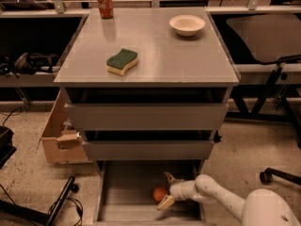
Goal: Pick orange from bottom drawer and place on counter
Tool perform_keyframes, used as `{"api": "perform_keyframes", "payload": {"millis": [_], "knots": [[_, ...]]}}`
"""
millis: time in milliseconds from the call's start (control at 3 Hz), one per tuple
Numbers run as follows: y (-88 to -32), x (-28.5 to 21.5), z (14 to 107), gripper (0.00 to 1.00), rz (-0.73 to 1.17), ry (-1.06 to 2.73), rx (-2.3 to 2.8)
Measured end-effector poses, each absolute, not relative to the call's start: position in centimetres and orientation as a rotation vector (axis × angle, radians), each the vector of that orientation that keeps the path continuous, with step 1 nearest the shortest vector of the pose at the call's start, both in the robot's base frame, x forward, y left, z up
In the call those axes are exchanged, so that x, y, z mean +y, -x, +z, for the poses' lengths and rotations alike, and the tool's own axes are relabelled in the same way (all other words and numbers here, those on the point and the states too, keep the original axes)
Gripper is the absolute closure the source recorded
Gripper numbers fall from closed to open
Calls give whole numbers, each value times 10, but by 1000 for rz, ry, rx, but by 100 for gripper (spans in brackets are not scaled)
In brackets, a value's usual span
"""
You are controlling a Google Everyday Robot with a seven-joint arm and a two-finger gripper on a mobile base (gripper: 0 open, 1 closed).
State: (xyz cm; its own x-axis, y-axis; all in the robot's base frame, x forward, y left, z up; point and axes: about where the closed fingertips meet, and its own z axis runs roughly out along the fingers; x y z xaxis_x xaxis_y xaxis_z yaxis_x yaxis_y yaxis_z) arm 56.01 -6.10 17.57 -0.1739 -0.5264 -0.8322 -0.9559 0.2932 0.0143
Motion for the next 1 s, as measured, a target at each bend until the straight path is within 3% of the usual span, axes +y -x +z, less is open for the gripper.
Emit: {"api": "perform_keyframes", "payload": {"millis": [333,1000], "knots": [[-562,-52,148,2,752,1365,1821],[-544,-32,122,49,809,1361,1839]]}}
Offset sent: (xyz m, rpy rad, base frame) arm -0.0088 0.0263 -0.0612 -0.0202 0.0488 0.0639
